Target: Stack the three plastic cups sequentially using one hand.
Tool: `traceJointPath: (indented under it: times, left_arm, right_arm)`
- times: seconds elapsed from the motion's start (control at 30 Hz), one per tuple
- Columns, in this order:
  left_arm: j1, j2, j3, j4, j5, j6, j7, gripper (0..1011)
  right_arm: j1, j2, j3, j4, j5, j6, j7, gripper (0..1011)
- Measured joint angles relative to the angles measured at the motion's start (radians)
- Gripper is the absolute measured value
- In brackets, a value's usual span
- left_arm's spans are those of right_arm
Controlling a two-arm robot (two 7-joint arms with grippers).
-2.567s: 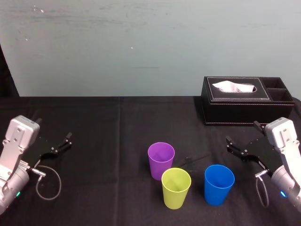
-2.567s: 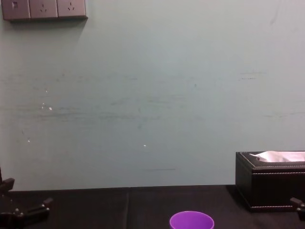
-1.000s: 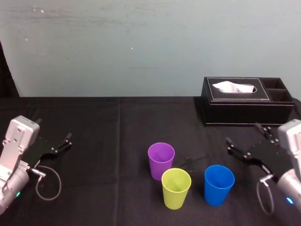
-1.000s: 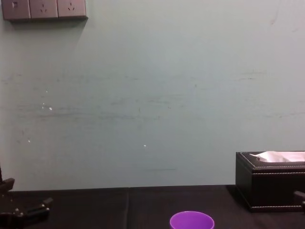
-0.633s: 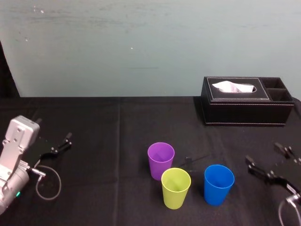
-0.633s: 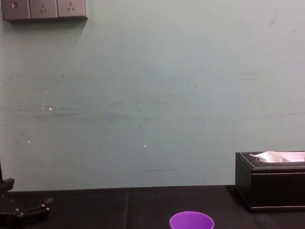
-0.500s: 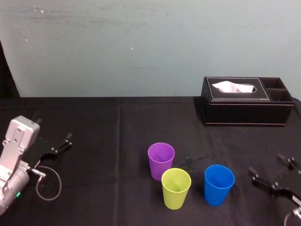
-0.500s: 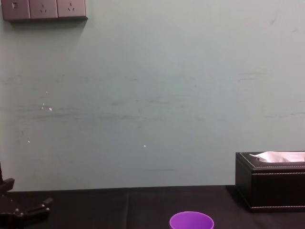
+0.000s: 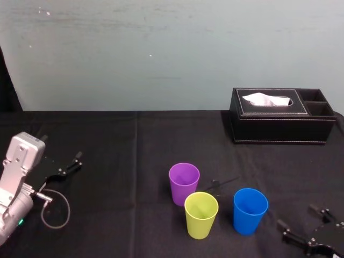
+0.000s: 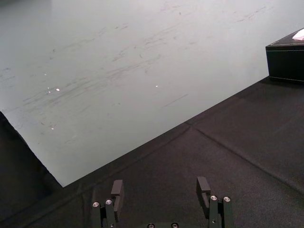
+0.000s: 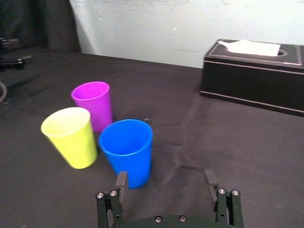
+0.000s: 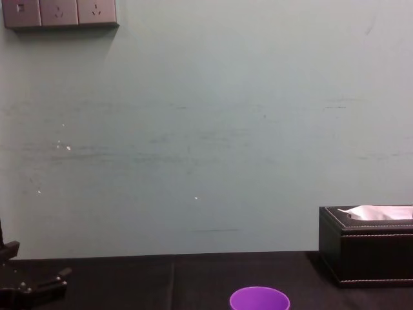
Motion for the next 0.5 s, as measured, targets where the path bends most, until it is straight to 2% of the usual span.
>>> traceJointPath:
  times: [0.2,0.5]
  left_arm:
    - [0.0,0.0,0.0,0.0,0.0,0.0,0.0,1000]
    - [0.0,0.0,0.0,0.0,0.0,0.0,0.0,1000]
  right_arm:
    - [0.01,-0.017,-0.026,-0.01,-0.019,0.013,0.018,1002]
    - [0.07,-0.057,-0.093,0.012,-0.093,0.035,0.037,1002]
